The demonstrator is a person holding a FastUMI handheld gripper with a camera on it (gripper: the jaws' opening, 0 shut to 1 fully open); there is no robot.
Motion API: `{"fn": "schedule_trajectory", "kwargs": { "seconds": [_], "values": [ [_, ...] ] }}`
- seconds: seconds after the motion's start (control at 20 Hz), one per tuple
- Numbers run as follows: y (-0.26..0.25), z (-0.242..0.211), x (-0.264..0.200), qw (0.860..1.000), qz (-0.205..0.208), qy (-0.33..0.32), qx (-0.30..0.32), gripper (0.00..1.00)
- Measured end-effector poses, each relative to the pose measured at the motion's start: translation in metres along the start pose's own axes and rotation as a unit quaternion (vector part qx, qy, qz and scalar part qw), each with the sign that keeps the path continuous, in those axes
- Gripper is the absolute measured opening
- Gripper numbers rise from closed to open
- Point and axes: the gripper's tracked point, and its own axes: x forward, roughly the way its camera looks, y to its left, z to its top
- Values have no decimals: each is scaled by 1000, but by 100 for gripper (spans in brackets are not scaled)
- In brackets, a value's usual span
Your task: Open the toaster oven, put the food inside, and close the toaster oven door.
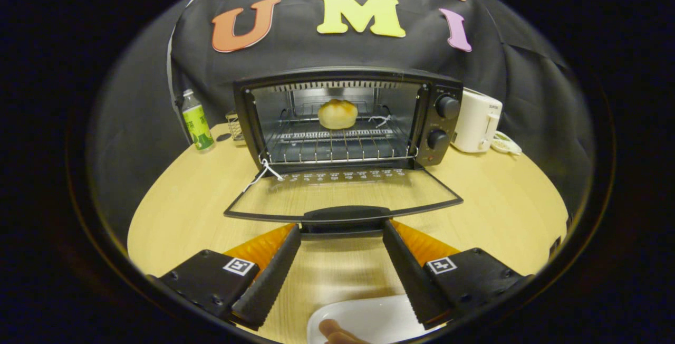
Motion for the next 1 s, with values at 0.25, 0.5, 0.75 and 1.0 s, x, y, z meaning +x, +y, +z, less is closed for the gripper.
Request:
{"fn": "schedule_trajectory", "kwargs": {
  "seconds": [0.25, 0.5, 0.75, 1.0],
  "values": [
    [3, 32, -10, 998, 8, -62, -2, 100],
    [4, 70, -13, 990, 13, -138, -10, 100],
    [4, 104, -11, 981, 18, -191, -15, 100],
    [-5, 106, -30, 981, 21, -190, 6, 100]
  ]
}}
